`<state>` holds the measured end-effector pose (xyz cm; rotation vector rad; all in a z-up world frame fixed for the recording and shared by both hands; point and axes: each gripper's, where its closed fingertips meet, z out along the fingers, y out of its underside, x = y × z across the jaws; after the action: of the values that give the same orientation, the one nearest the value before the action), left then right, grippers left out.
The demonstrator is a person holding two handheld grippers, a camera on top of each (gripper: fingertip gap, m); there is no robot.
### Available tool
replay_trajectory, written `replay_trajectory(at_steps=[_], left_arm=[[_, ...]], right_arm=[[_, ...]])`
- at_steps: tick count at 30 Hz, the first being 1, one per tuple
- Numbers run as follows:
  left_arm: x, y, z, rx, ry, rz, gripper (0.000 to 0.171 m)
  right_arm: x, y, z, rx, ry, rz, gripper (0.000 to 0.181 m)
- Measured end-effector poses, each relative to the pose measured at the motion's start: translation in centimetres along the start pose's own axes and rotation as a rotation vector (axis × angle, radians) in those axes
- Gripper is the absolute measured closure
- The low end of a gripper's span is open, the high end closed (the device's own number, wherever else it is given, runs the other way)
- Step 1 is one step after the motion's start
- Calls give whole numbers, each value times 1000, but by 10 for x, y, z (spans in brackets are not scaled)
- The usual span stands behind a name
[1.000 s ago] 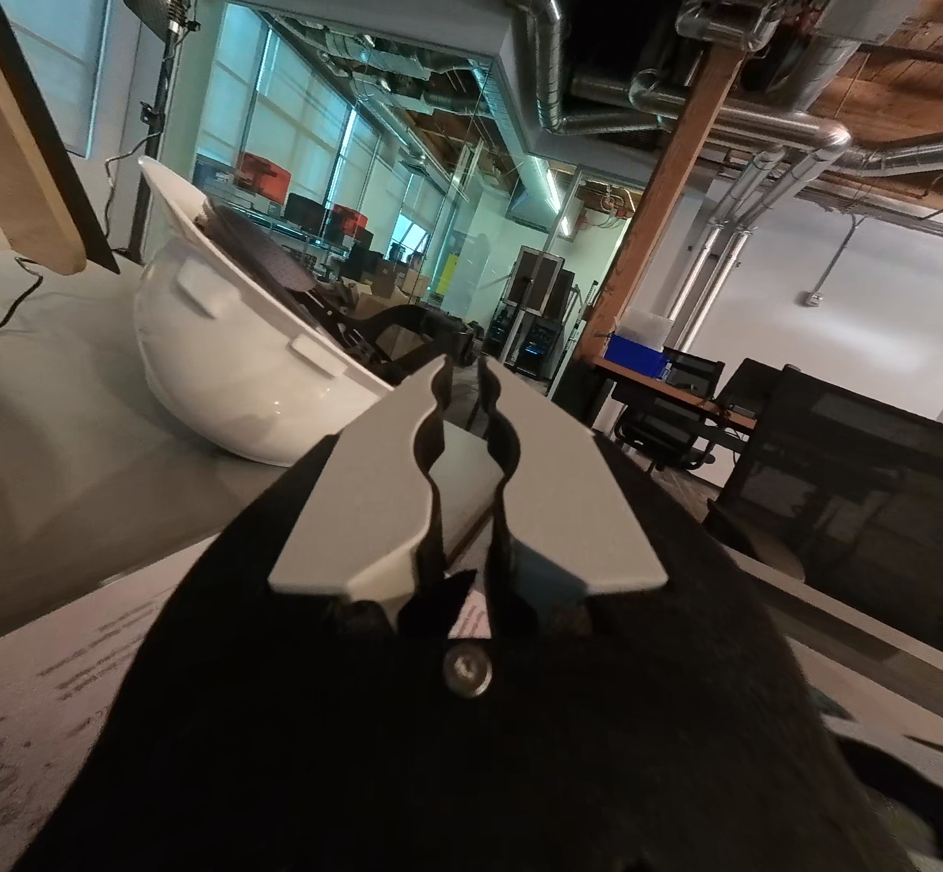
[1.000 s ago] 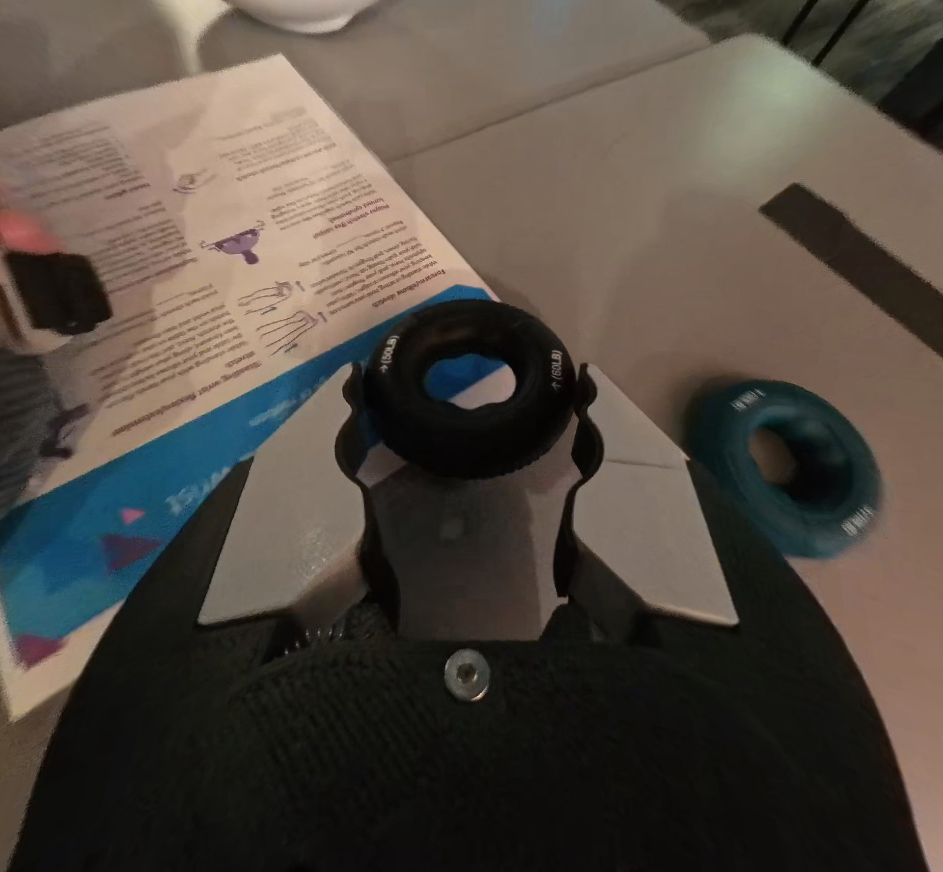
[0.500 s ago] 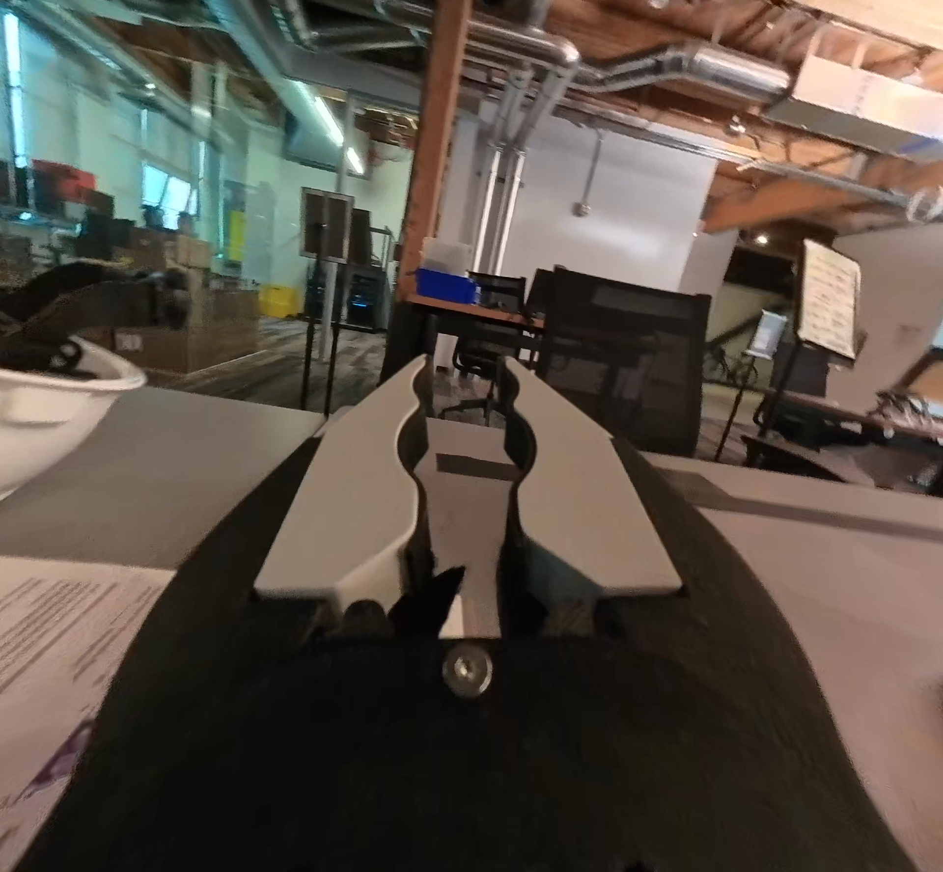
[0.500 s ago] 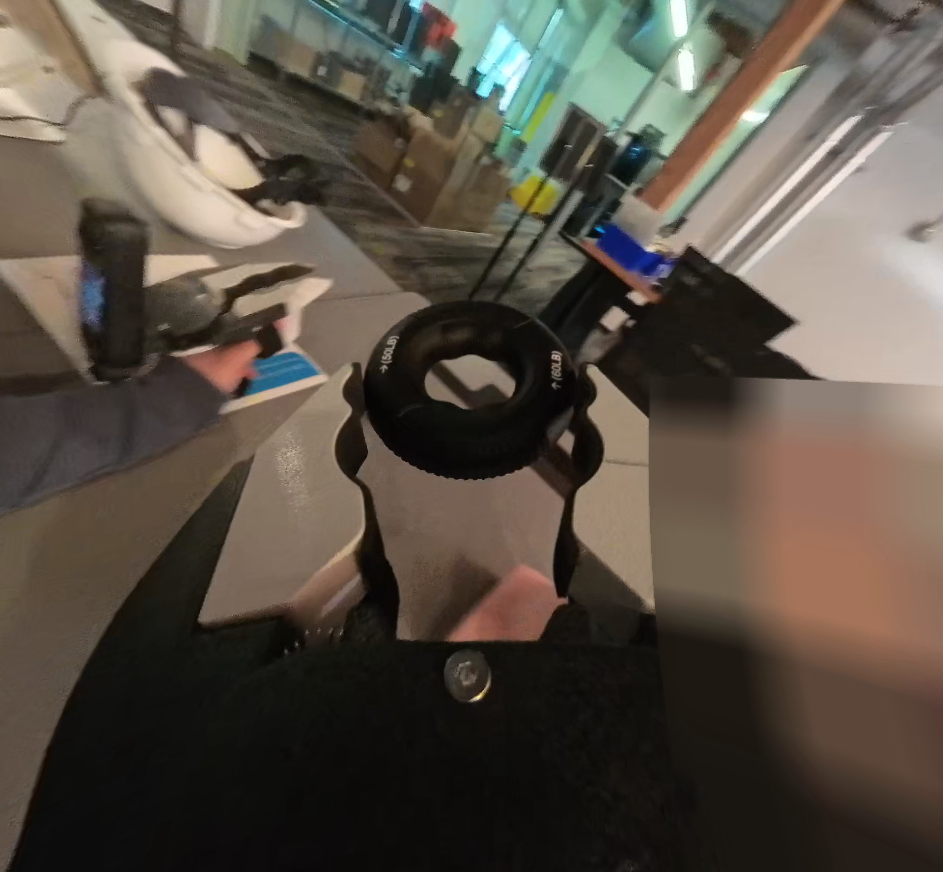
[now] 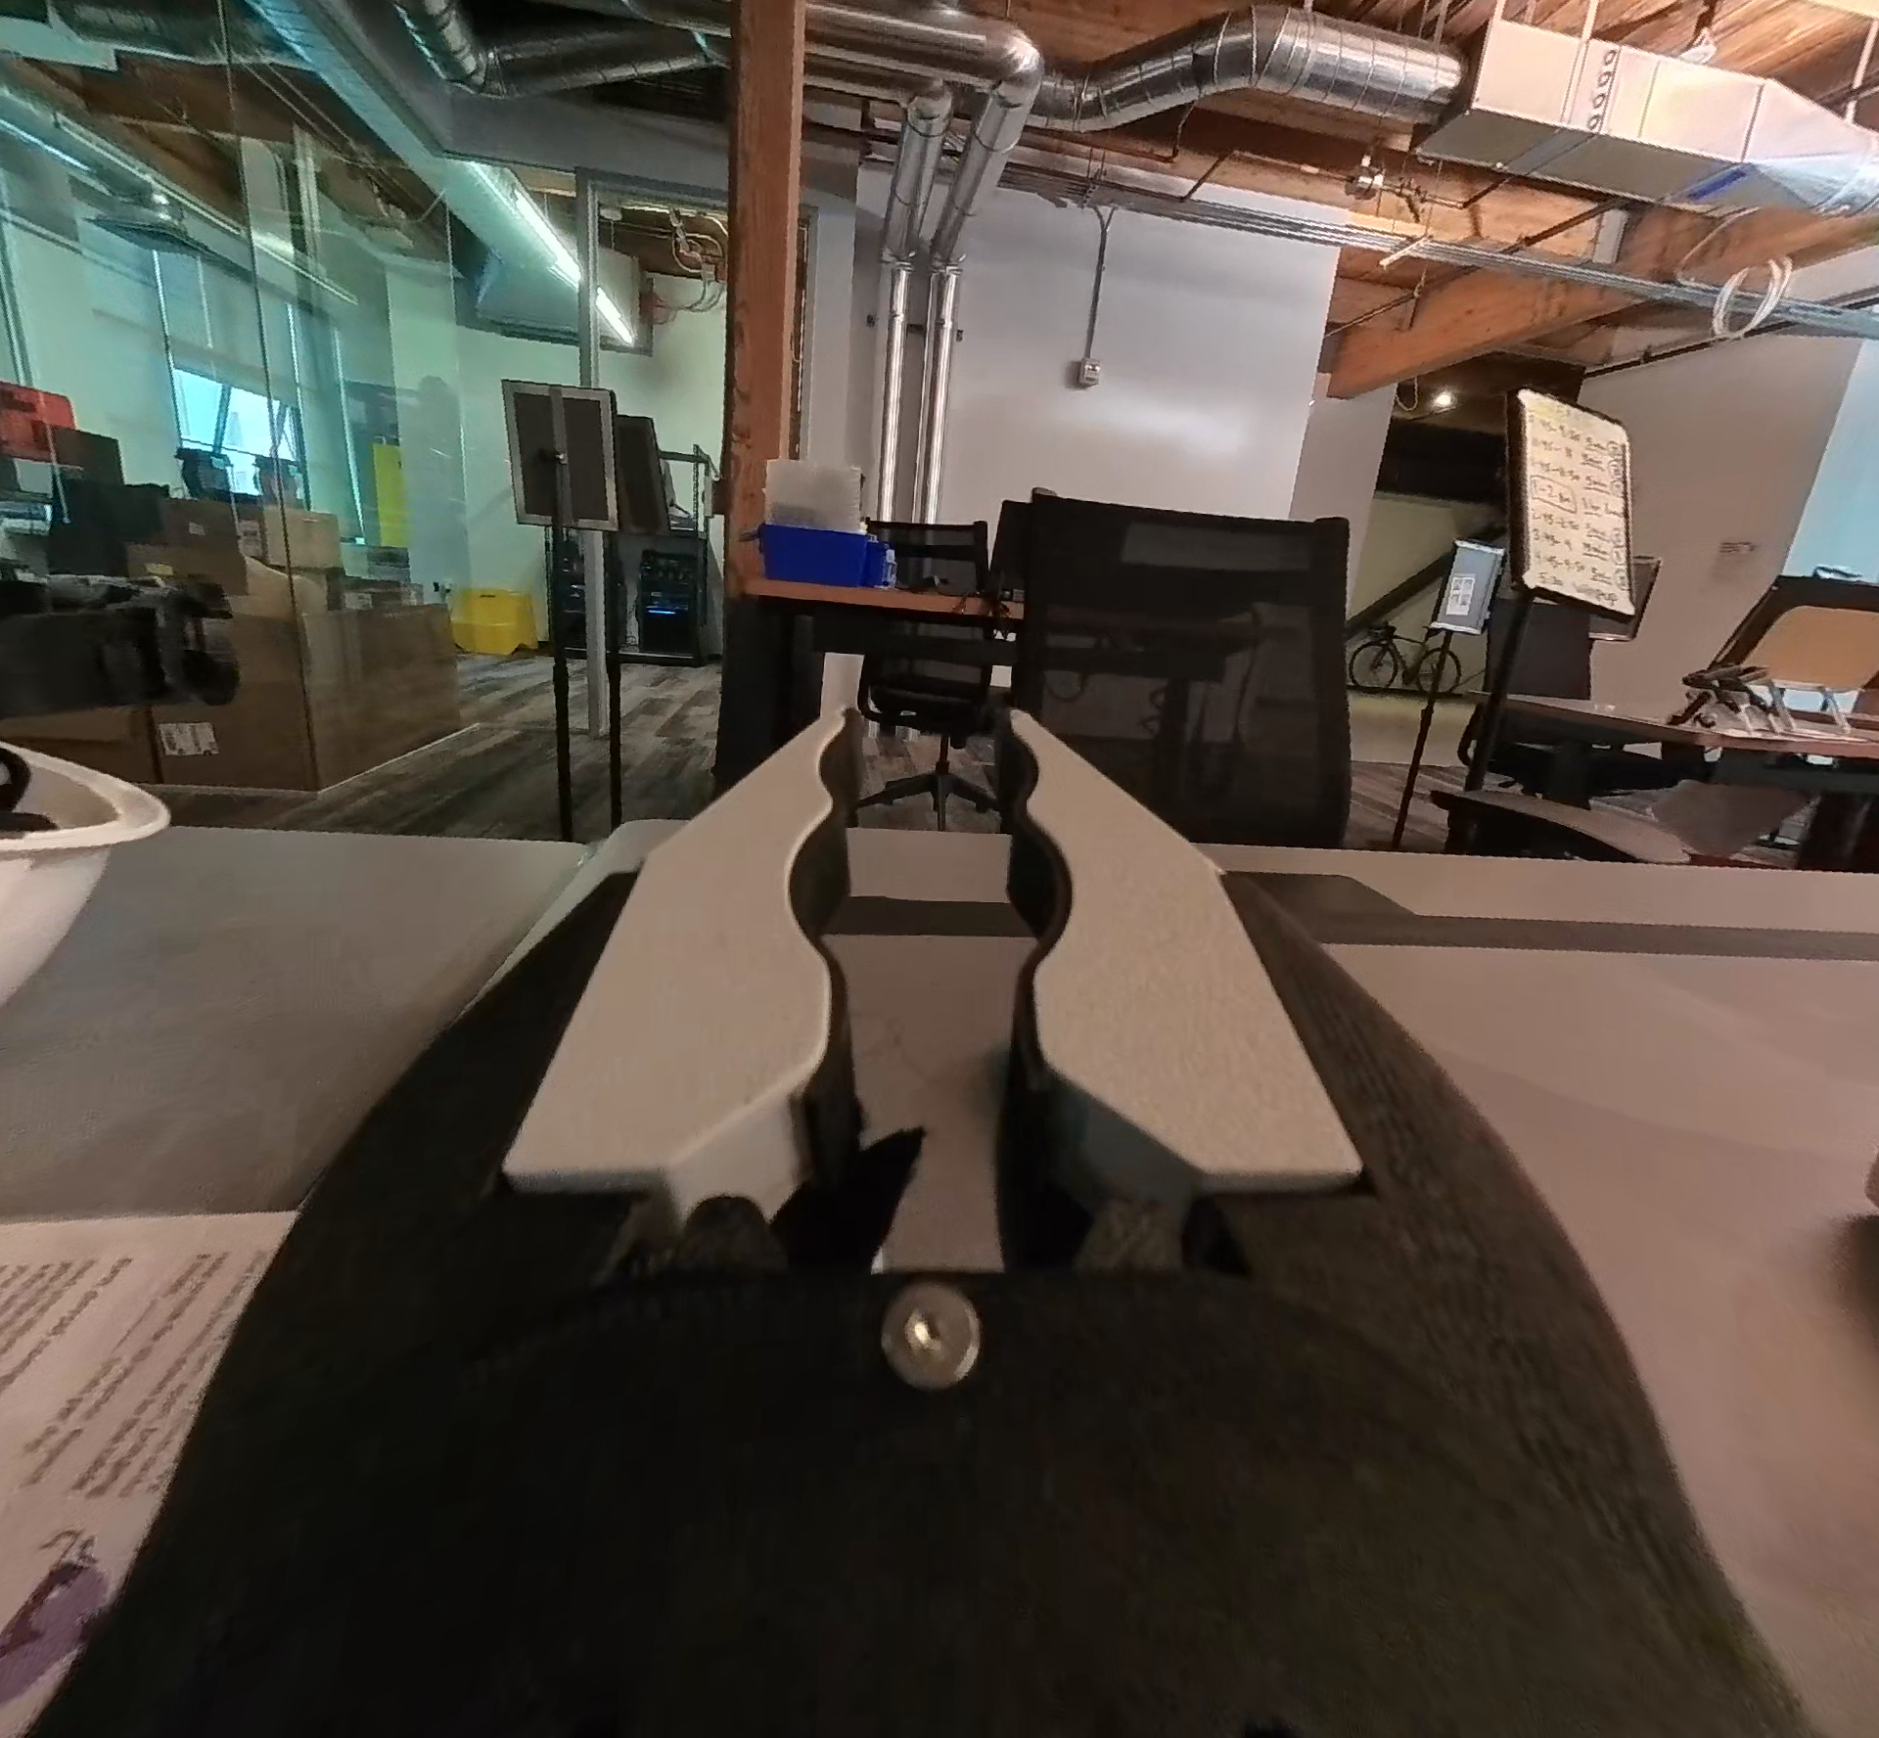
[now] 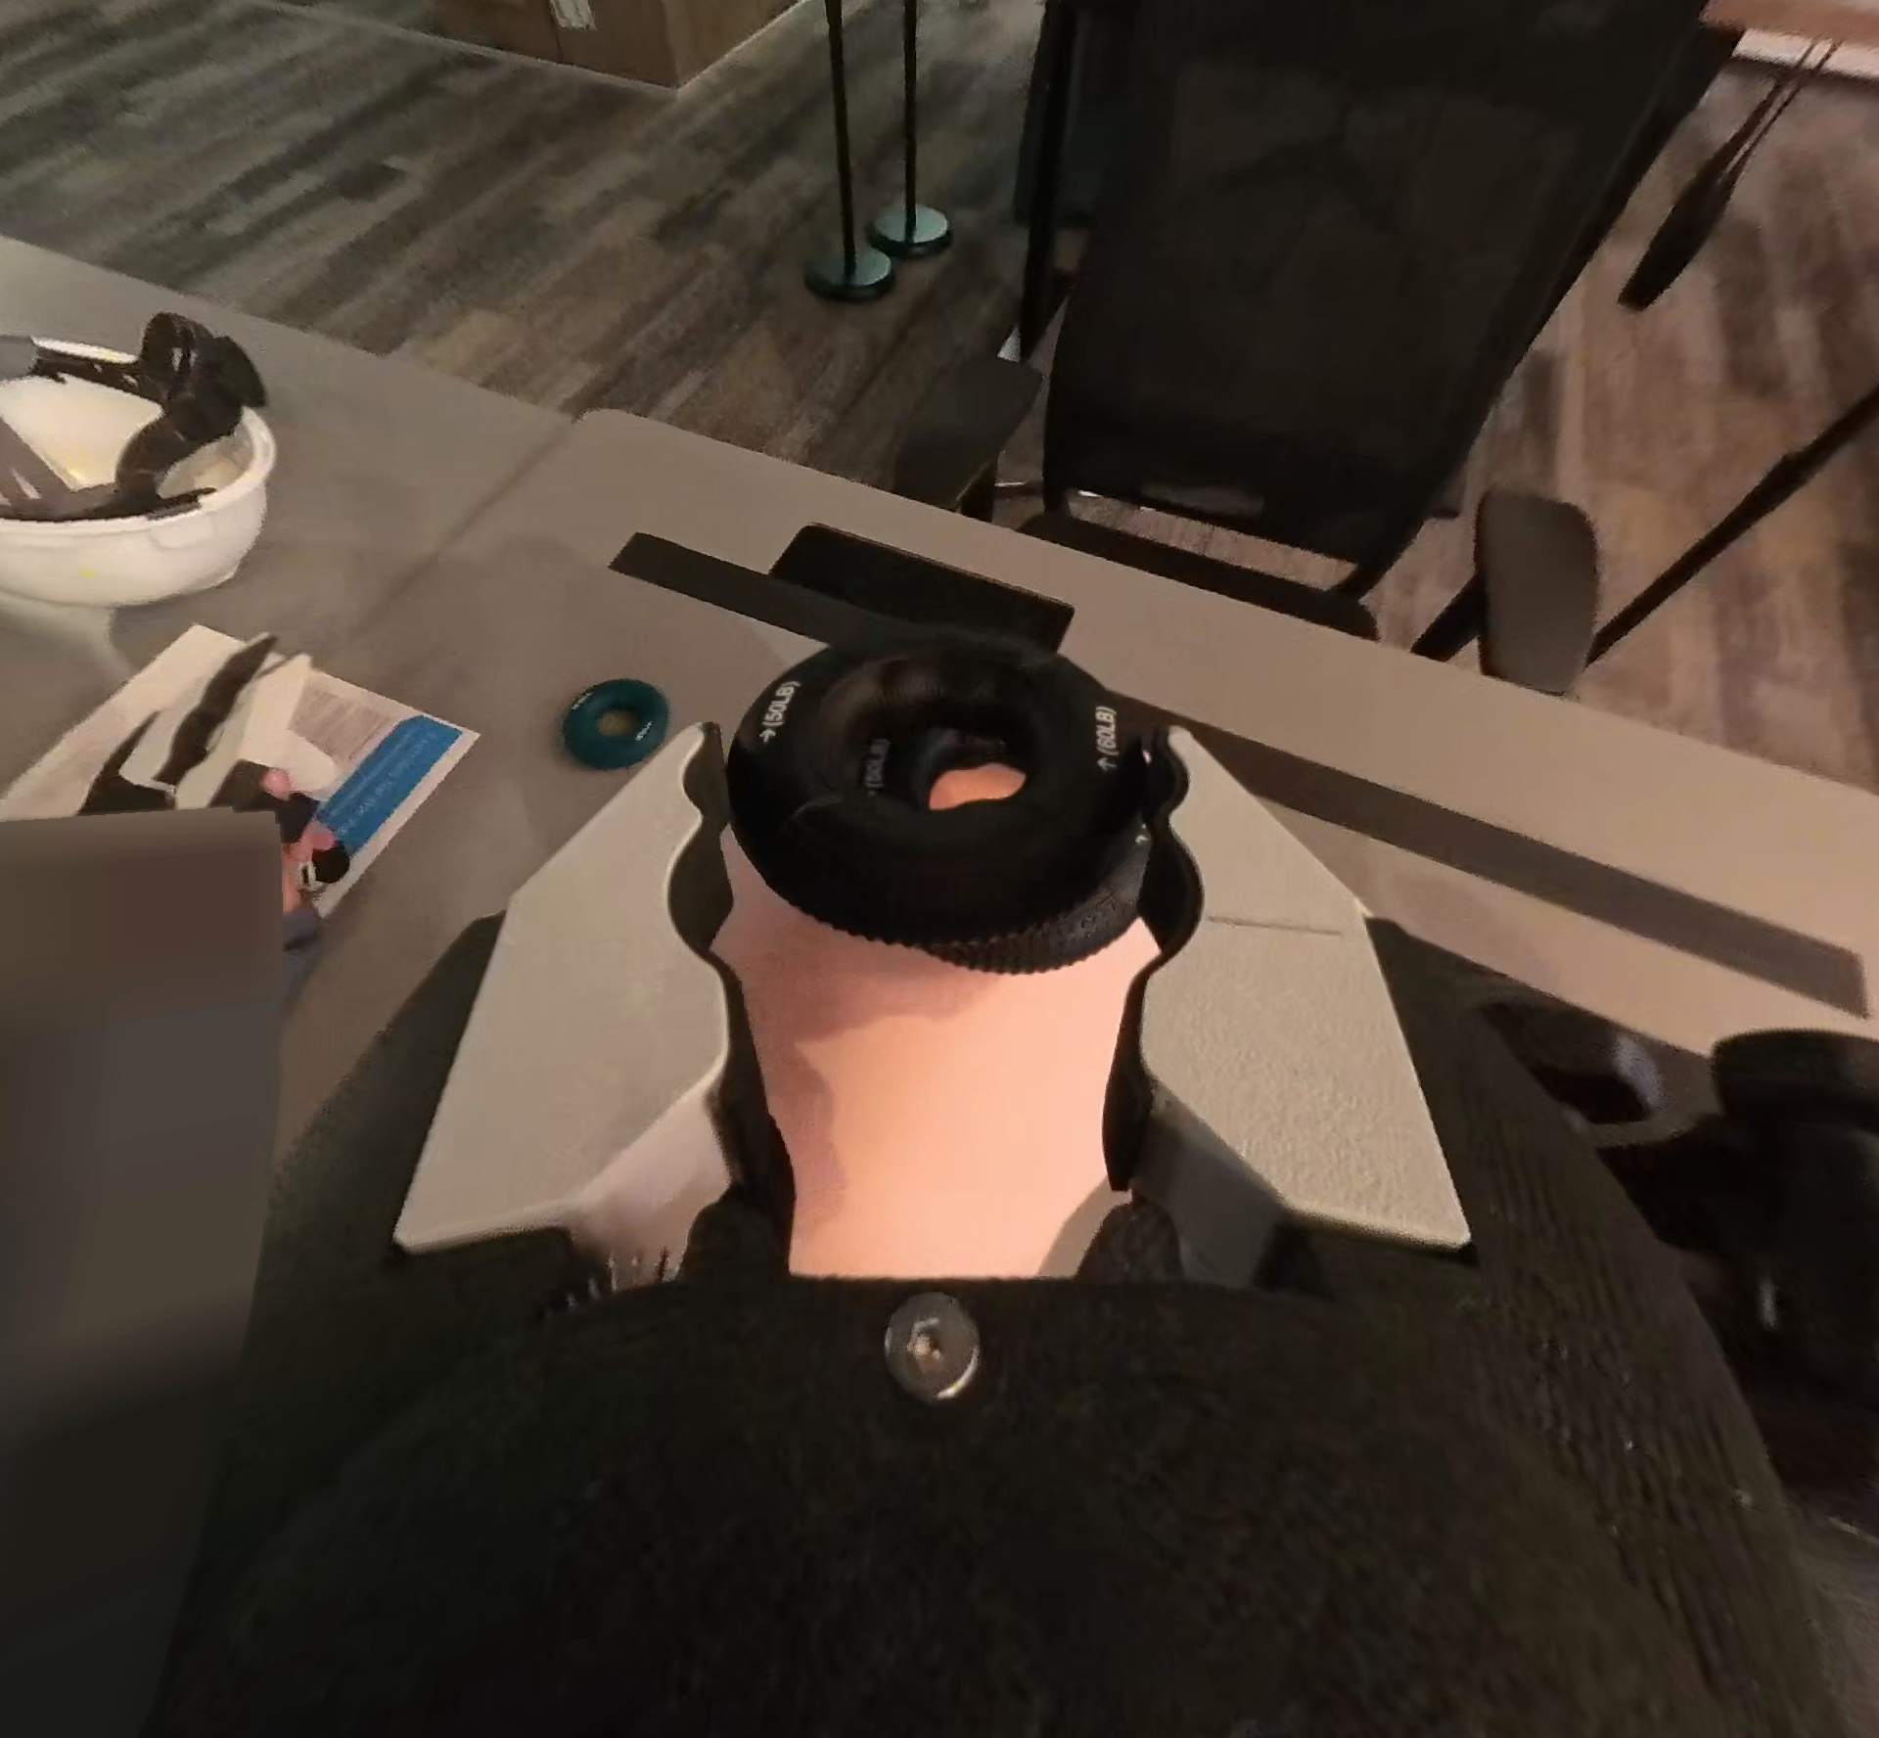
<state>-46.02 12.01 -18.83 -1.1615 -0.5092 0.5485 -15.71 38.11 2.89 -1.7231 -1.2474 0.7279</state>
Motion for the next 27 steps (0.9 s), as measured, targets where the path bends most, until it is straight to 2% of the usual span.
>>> replay_trajectory(at_steps=[6,18,19,21,23,24,27], left_arm=[[-3,0,1,-2,-6,4,146],[5,0,1,-5,13,35,146],[5,0,1,-6,14,34,146],[4,1,1,-9,11,33,145],[3,1,1,-8,6,32,144],[2,0,1,-6,0,29,144],[-2,1,1,-8,-13,6,143]], right_arm=[[13,4,8,57,-9,66,100],[13,10,11,106,3,29,101],[13,8,9,118,4,25,100],[12,-1,1,179,22,18,87],[-3,-18,-18,292,35,-25,82],[-22,-25,-27,356,19,-72,82],[-110,-19,-22,436,-141,-233,96]])
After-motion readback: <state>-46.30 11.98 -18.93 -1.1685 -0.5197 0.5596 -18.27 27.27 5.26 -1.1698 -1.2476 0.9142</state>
